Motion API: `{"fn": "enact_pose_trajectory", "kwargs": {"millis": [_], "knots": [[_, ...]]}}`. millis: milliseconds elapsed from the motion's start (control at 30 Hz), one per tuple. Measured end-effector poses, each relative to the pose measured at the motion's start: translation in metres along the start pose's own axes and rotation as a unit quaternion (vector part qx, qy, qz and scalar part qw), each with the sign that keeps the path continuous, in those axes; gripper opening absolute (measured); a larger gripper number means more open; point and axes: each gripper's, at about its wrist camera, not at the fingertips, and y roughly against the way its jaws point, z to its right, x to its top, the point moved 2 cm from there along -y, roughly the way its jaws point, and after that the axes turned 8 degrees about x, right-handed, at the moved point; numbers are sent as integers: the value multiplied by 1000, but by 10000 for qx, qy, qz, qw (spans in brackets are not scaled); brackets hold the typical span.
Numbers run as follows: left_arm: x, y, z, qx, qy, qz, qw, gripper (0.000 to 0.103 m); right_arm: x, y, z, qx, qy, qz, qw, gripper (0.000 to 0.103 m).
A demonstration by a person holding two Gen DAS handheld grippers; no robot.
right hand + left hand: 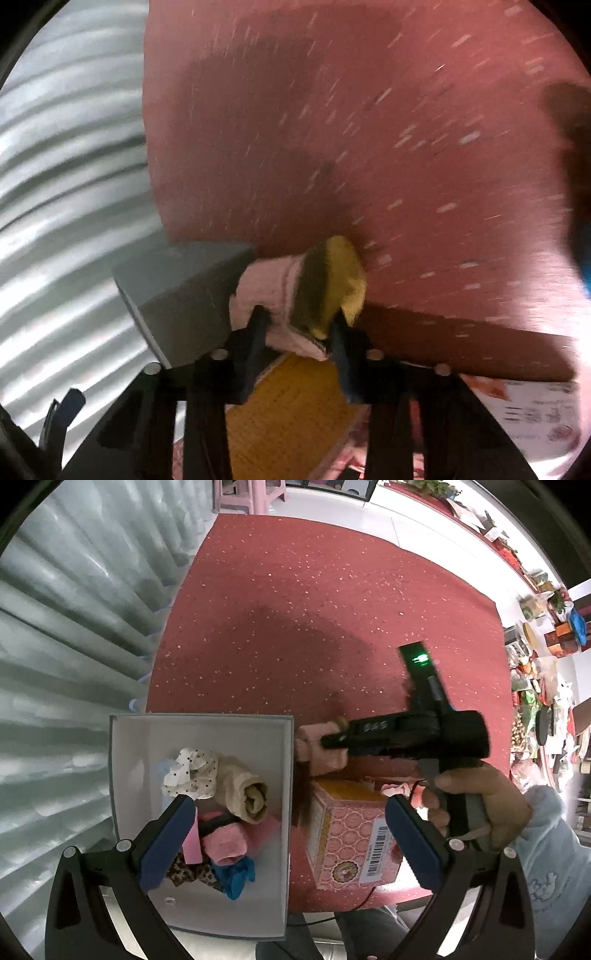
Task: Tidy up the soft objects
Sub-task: 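Grasp the blue cloth with the right tool while the left tool grasps the pink knit hat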
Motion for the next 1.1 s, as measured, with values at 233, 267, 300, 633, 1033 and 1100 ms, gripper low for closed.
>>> {"fn": "enact_pose_trajectory", "kwargs": {"millis": [233,267,300,633,1033,1100], "knots": [[21,-2,41,-105,-313,69,9994,103,7,91,30,-264,-68,1224,9921,43],[26,-5,48,-103,-368,78,9992,103,4,100,31,-35,-33,1314,9913,61],[32,-8,56,-97,-416,67,9991,103,0,110,31,-35,21,1455,9893,68],[81,-92,121,7,80,-805,9967,103,-14,136,84,-1132,-477,2180,9682,71],[95,-137,122,1045,-116,-997,9894,103,13,102,78,-1822,347,1641,9688,48],[94,-146,124,1122,-154,-1086,9876,103,12,103,77,-1949,531,1575,9666,28]]}}
